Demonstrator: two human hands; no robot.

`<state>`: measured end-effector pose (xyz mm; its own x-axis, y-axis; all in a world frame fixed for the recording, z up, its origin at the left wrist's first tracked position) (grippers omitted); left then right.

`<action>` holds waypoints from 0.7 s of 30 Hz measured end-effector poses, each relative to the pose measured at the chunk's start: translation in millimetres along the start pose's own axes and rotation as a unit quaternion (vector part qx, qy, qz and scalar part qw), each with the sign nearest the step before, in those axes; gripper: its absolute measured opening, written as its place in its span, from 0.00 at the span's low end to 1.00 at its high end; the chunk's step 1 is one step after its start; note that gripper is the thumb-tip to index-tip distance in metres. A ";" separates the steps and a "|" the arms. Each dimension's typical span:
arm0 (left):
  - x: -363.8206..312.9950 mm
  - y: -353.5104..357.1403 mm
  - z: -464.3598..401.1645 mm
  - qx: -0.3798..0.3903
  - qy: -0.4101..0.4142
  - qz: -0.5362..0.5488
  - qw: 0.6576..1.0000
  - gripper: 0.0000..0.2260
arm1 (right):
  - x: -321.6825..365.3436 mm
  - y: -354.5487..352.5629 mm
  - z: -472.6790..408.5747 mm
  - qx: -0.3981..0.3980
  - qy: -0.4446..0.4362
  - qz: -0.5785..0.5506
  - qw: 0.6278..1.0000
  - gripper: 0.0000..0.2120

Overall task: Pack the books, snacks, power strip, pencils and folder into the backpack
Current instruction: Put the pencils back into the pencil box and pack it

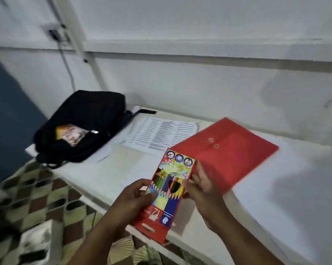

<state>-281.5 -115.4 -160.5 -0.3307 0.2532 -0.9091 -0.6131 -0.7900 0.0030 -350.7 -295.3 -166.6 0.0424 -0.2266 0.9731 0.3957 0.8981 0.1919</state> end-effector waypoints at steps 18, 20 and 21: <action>-26.5 -362.5 -38.2 -0.210 0.213 -0.285 0.911 0.07 | -57.7 290.9 -114.4 0.034 0.047 0.129 0.990 0.18; -43.9 -400.6 -52.3 -0.226 0.247 -0.378 0.863 0.09 | -60.2 300.6 -124.8 0.000 0.046 0.132 0.990 0.17; -53.7 -414.5 -60.1 -0.229 0.262 -0.416 0.840 0.10 | -60.3 304.0 -129.5 -0.019 0.044 0.133 0.990 0.17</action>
<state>33.6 164.8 -137.9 0.5103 0.6392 -0.5753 -0.0948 -0.6231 -0.7764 -114.2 -57.4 -183.5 0.2292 -0.0184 0.9732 0.3936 0.9162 -0.0754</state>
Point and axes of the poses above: each hand's wrist, its own z-axis away from the middle knuckle, its own y-axis out of the palm, x = y × z, the point moved 9 cm from there along -z, towards the middle knuckle, and after that the axes turned 2 degrees about z, right-handed, at the moved point
